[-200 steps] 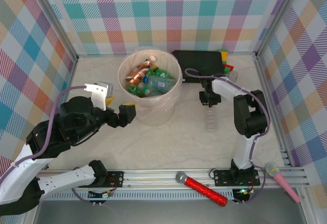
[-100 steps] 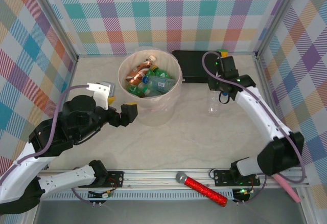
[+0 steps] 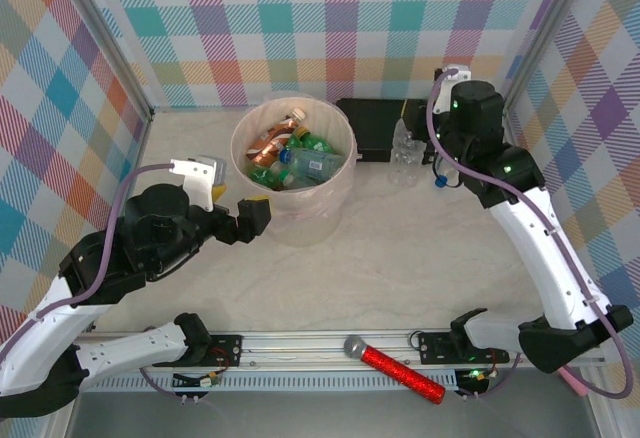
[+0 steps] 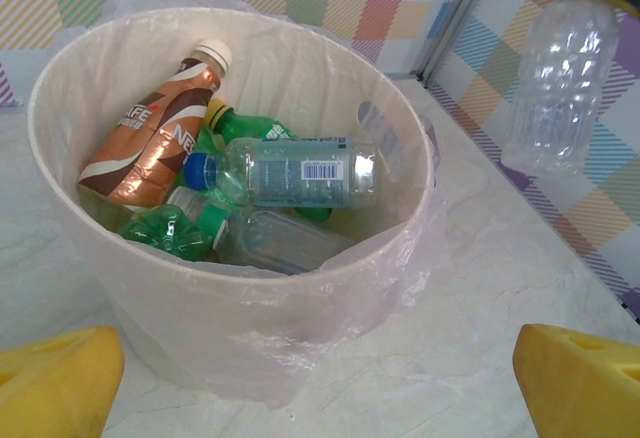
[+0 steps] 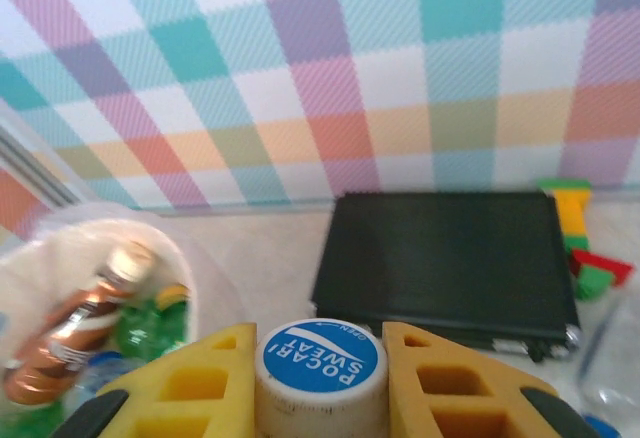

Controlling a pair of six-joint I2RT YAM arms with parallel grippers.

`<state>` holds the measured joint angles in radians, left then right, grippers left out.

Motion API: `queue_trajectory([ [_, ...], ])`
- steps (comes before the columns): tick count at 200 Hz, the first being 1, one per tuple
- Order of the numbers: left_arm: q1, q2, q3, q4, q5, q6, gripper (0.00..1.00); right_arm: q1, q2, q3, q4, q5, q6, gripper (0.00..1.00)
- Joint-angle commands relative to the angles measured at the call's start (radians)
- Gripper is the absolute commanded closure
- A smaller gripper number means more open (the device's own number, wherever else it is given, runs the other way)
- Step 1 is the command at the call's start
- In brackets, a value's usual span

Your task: Put the plastic bottles in the bin

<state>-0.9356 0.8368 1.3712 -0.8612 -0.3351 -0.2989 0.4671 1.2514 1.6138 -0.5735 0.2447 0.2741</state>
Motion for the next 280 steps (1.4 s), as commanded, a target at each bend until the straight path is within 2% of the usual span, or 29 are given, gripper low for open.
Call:
queue_trajectory([
  [1, -0.009, 0.000, 0.027, 0.022, -0.028, -0.014, 0.00, 0.042, -0.010, 0.054, 0.108, -0.015, -0.029, 0.77],
  [39, -0.009, -0.001, 0.024, 0.013, -0.038, -0.017, 0.00, 0.195, 0.046, 0.125, 0.200, -0.021, -0.092, 0.80],
  [57, -0.009, -0.004, 0.023, 0.012, -0.035, -0.021, 0.00, 0.261, 0.089, 0.132, 0.261, -0.017, -0.135, 0.78],
  [84, -0.009, -0.012, 0.024, -0.001, -0.039, -0.026, 0.00, 0.313, 0.158, 0.169, 0.311, -0.021, -0.155, 0.78],
  [108, -0.009, -0.018, 0.027, -0.007, -0.042, -0.029, 0.00, 0.337, 0.216, 0.198, 0.359, -0.041, -0.157, 0.79],
  [147, -0.009, -0.021, 0.026, -0.008, -0.040, -0.032, 0.00, 0.363, 0.314, 0.201, 0.341, -0.056, -0.156, 0.79],
  [187, -0.009, -0.025, 0.023, -0.013, -0.047, -0.026, 0.00, 0.394, 0.286, 0.057, 0.416, -0.057, -0.151, 0.78],
  [280, -0.009, -0.028, 0.007, -0.005, -0.045, -0.027, 0.00, 0.404, 0.245, -0.123, 0.413, -0.111, -0.157, 0.78],
])
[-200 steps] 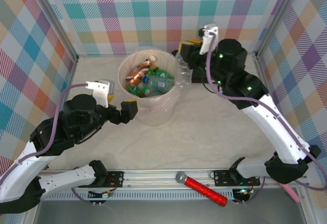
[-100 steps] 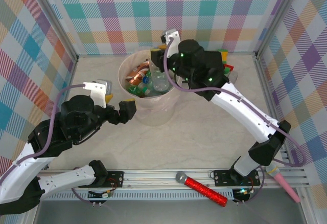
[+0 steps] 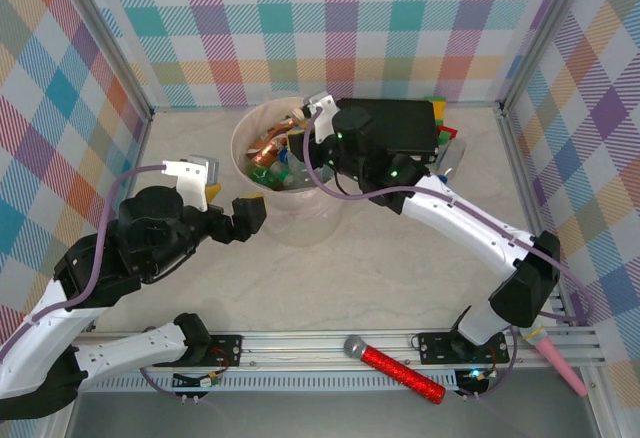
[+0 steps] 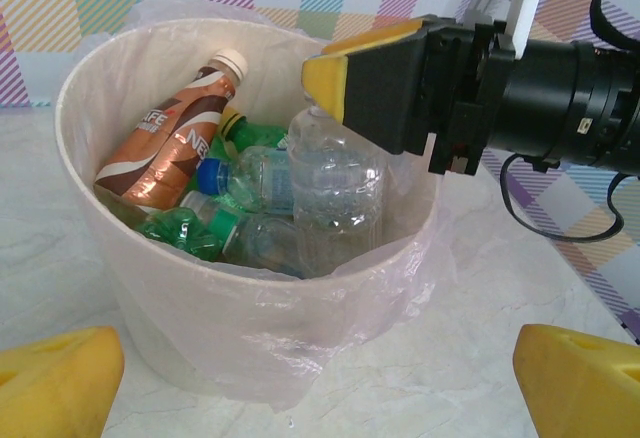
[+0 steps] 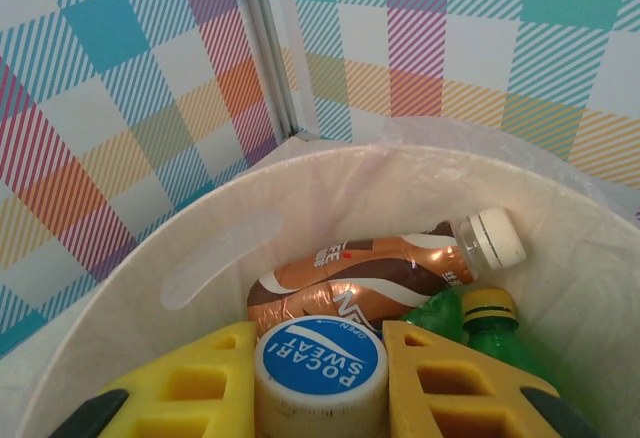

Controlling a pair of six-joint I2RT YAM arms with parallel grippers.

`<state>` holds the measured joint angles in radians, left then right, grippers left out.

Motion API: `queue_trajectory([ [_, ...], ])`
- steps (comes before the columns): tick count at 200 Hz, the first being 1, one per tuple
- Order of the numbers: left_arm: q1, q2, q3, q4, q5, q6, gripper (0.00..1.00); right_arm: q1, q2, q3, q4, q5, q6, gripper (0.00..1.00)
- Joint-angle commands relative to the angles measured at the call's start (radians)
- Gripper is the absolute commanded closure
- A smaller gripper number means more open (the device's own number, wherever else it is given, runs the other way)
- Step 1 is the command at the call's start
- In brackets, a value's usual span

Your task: Put the plastic bottles in the bin

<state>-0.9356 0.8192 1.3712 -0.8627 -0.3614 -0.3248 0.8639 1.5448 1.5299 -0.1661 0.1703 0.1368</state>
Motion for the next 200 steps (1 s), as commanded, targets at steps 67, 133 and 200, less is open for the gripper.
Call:
queue_trajectory([
  [67, -0.009, -0.013, -0.001, -0.004, -0.025, -0.003, 0.00, 0.008, -0.068, -0.153, -0.008, -0.068, -0.076, 0.76],
  [133, -0.009, -0.006, 0.010, -0.004, -0.022, 0.000, 0.00, 0.008, -0.039, -0.075, 0.072, -0.184, 0.004, 0.79],
  [200, -0.009, -0.028, -0.005, -0.010, -0.040, 0.004, 0.00, 0.009, -0.077, -0.251, 0.122, -0.135, 0.015, 0.66],
])
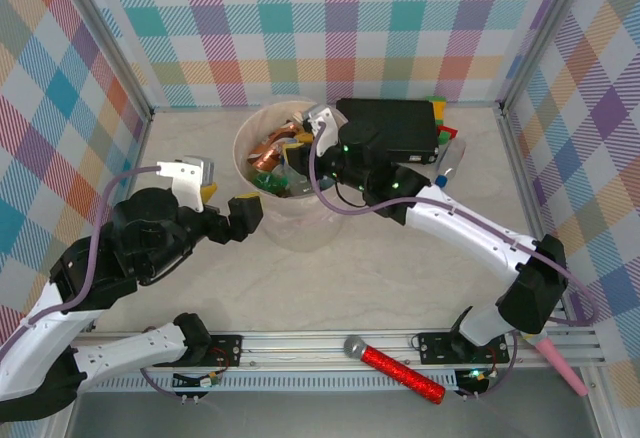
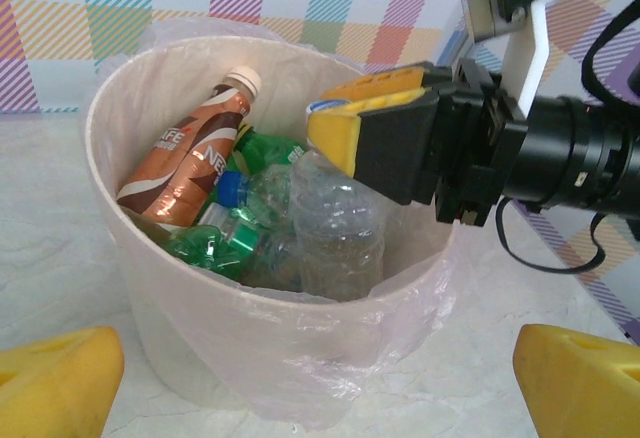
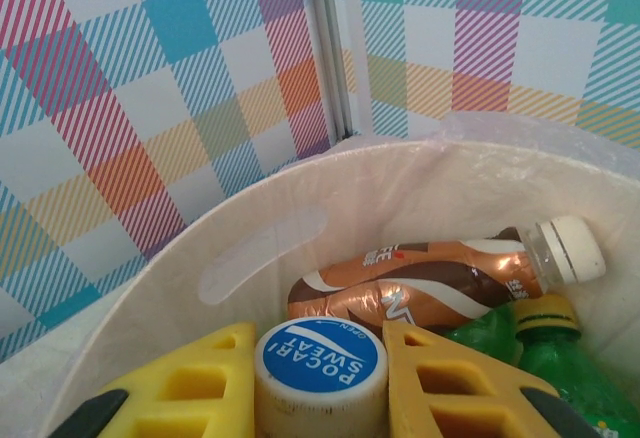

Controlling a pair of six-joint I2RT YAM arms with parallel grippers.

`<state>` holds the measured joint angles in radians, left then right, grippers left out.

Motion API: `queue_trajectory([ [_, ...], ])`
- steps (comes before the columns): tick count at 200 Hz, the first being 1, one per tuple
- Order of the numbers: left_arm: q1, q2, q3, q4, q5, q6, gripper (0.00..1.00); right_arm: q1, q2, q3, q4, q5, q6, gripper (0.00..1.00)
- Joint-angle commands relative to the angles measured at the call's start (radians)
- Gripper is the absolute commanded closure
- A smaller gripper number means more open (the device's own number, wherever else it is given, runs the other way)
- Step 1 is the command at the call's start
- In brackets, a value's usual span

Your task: Put the plastic bottles in the bin

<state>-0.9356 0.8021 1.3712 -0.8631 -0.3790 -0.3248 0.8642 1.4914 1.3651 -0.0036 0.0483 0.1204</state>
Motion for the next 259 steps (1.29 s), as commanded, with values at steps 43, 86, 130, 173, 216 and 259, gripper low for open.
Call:
queue_trajectory([
  [43, -0.009, -0.003, -0.006, 0.007, -0.011, 0.008, 0.00, 0.010, -0.088, -0.061, -0.095, 0.024, 0.017, 0.26],
  [86, -0.009, -0.012, -0.009, 0.004, -0.014, 0.003, 0.00, 0.006, -0.064, 0.128, -0.270, 0.078, -0.019, 0.27],
  [130, -0.009, -0.022, -0.015, 0.003, -0.017, 0.003, 0.00, 0.004, 0.013, 0.323, -0.456, 0.117, -0.012, 0.31],
  [173, -0.010, -0.026, -0.020, 0.003, -0.018, 0.006, 0.00, 0.004, 0.127, 0.470, -0.622, 0.085, -0.016, 0.33],
  [216, -0.009, -0.031, -0.020, -0.003, -0.022, 0.004, 0.00, 0.006, 0.167, 0.499, -0.646, 0.061, -0.012, 0.33],
  [259, -0.010, -0.026, -0.023, -0.003, -0.023, 0.004, 0.00, 0.006, 0.121, 0.465, -0.618, 0.104, -0.008, 0.29],
])
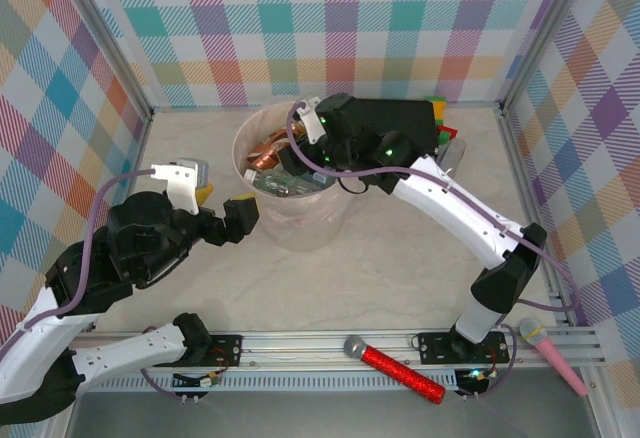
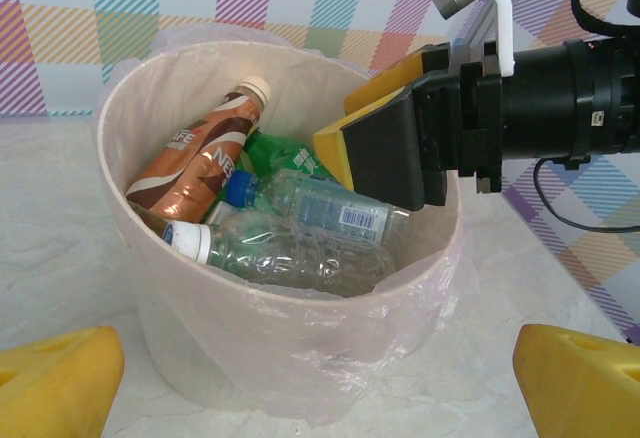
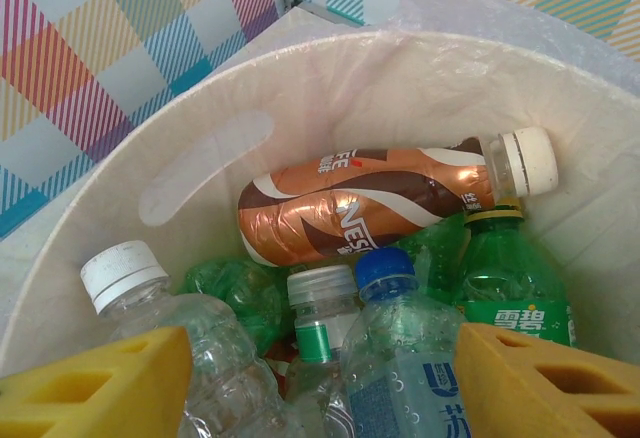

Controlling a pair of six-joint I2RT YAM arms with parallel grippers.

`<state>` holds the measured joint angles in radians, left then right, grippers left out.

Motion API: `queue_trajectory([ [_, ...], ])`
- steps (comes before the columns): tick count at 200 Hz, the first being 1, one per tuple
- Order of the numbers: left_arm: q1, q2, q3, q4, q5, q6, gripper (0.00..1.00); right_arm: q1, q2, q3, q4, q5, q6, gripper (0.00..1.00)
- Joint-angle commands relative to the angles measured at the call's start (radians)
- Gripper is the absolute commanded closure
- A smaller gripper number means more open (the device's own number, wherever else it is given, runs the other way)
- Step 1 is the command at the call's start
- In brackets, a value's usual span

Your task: Put the plastic bottles in the bin

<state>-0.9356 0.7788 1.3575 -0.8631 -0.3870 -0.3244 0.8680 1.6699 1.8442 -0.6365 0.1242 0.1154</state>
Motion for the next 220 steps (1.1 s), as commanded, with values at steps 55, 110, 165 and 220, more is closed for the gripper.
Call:
queue_trajectory([
  [55, -0.011, 0.017, -0.014, 0.027, 0.051, 0.014, 0.00, -0.066, -0.184, -0.110, 0.033, 0.177, 0.054, 0.10],
  [110, -0.009, 0.125, 0.035, 0.029, 0.175, 0.031, 0.00, -0.359, -0.312, -0.303, 0.025, 0.131, 0.231, 0.00],
  [165, -0.009, 0.258, 0.132, 0.034, 0.252, 0.057, 0.00, -0.655, -0.319, -0.488, 0.031, 0.053, 0.353, 0.03],
  [220, -0.009, 0.358, 0.213, 0.051, 0.299, 0.071, 0.00, -0.834, -0.140, -0.520, 0.025, -0.036, 0.417, 0.16],
])
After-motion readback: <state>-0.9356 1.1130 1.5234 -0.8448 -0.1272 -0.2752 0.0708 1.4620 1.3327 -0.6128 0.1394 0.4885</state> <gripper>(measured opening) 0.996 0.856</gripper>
